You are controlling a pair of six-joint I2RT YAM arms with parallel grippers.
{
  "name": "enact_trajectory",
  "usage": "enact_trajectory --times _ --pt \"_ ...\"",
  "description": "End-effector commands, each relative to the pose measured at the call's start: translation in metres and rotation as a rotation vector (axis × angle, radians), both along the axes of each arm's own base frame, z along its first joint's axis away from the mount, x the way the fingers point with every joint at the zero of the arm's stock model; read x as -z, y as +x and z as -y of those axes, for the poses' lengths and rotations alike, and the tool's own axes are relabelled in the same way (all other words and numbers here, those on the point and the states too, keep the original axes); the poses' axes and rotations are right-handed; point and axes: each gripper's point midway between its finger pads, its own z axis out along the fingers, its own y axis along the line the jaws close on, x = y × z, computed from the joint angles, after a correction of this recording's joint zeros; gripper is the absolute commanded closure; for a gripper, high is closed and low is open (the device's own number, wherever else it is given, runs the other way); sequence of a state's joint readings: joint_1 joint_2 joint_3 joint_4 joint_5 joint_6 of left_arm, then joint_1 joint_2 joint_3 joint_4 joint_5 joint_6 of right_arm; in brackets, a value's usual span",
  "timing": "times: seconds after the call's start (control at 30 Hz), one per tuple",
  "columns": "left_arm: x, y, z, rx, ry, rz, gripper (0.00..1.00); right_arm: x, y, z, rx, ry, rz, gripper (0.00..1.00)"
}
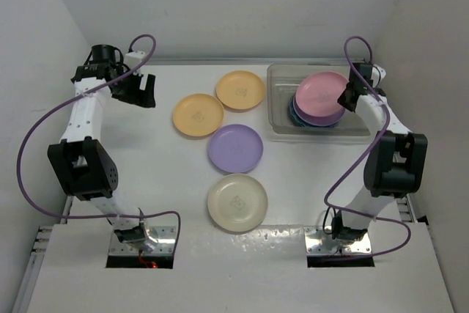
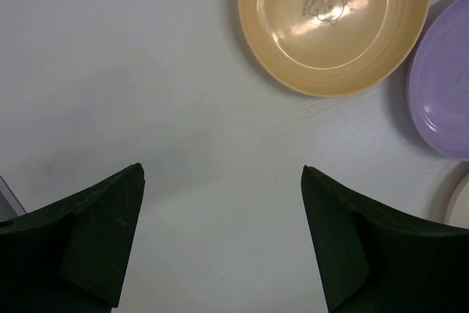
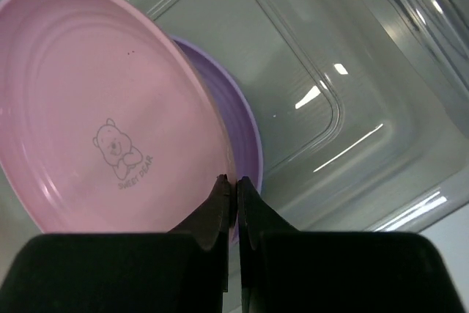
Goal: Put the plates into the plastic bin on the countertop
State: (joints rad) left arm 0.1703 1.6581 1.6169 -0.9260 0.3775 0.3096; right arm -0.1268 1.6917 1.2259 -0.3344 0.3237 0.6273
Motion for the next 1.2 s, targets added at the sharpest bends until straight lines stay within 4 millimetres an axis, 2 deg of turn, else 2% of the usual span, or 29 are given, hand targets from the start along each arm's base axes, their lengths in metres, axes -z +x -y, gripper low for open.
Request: enact_trajectory --times 0.0,0.07,0.1,0.17,0.2,0.23,0.3,0.4,0.5,0.57,0.6,0.7,0.73,0.77,0.8,0.83,0.87,0.9,0.93,0.97,1.0,1.07,1.17 --pt "-0.002 0.007 -0.007 -0.012 0.014 0.020 0.11 -0.014 0.022 0.004 0.002 0.013 0.078 1.00" --pt "-0.006 0.008 -0.007 -0.019 0.010 0.027 0.11 -0.004 0.020 0.003 -0.001 0.029 0.055 1.00" --pt "-0.002 0.009 -0.007 -0.019 0.009 0.018 0.11 0.004 0.016 0.002 -0.012 0.033 0.035 0.96" --pt "-0.006 0.011 -0.008 -0.019 0.010 0.028 0.11 0.012 0.014 -0.001 -0.042 0.057 0.008 0.73" --pt "-0.006 0.011 -0.008 -0.019 0.010 0.029 0.11 0.011 0.018 -0.002 -0.063 0.054 0.001 0.49" --pt "-0.006 0.011 -0.008 -0.019 0.010 0.029 0.11 0.015 0.013 -0.003 -0.078 0.049 -0.035 0.43" --pt "-0.006 0.011 -0.008 -0.019 0.010 0.029 0.11 0.022 0.008 -0.004 -0.091 0.031 -0.108 0.40" --pt "-0.010 0.010 -0.006 -0.014 0.005 0.039 0.11 0.033 -0.002 0.005 -0.072 -0.042 -0.184 0.40" --pt "-0.012 0.009 -0.006 -0.014 0.005 0.039 0.11 0.036 -0.007 0.012 -0.048 -0.071 -0.207 0.43" --pt "-0.012 0.009 -0.006 -0.014 0.005 0.039 0.11 0.038 -0.007 0.010 -0.051 -0.050 -0.208 0.44" --pt "-0.012 0.009 -0.006 -0.014 0.005 0.039 0.11 0.036 -0.009 0.008 -0.056 -0.050 -0.205 0.44" --pt "-0.015 0.006 -0.005 -0.014 0.005 0.039 0.11 0.001 -0.004 -0.002 -0.106 -0.107 -0.118 0.33" --pt "-0.015 0.006 -0.005 -0.014 0.005 0.039 0.11 -0.006 -0.003 -0.009 -0.131 -0.126 -0.100 0.25" --pt "-0.015 0.006 -0.005 -0.014 0.005 0.039 0.11 -0.029 -0.002 -0.014 -0.161 -0.168 -0.060 0.21" --pt "-0.018 0.005 -0.005 -0.014 0.006 0.048 0.11 -0.039 -0.003 -0.019 -0.175 -0.179 -0.038 0.19" --pt "-0.018 0.005 -0.005 -0.014 0.006 0.048 0.11 -0.074 -0.007 -0.031 -0.199 -0.195 0.047 0.17" --pt "-0.018 0.005 -0.005 -0.014 0.006 0.048 0.11 -0.084 -0.009 -0.049 -0.257 -0.204 0.073 0.15" --pt "-0.022 0.004 -0.005 -0.014 0.008 0.057 0.11 -0.082 -0.016 -0.060 -0.296 -0.203 0.077 0.14" --pt "-0.016 0.002 -0.005 -0.014 0.005 0.042 0.11 -0.112 -0.026 -0.086 -0.378 -0.189 0.172 0.14" --pt "-0.017 -0.001 -0.004 -0.014 0.006 0.045 0.11 -0.114 -0.033 -0.114 -0.475 -0.184 0.192 0.14" --pt "-0.020 -0.004 -0.003 -0.014 0.007 0.051 0.11 -0.100 -0.044 -0.143 -0.606 -0.127 0.191 0.14" --pt "-0.014 -0.011 -0.002 -0.022 -0.002 0.038 0.11 -0.088 -0.079 -0.201 -0.831 -0.091 0.192 0.15" --pt "-0.015 -0.022 0.000 -0.022 0.000 0.047 0.11 -0.018 -0.147 -0.258 -1.085 -0.008 0.001 0.19"
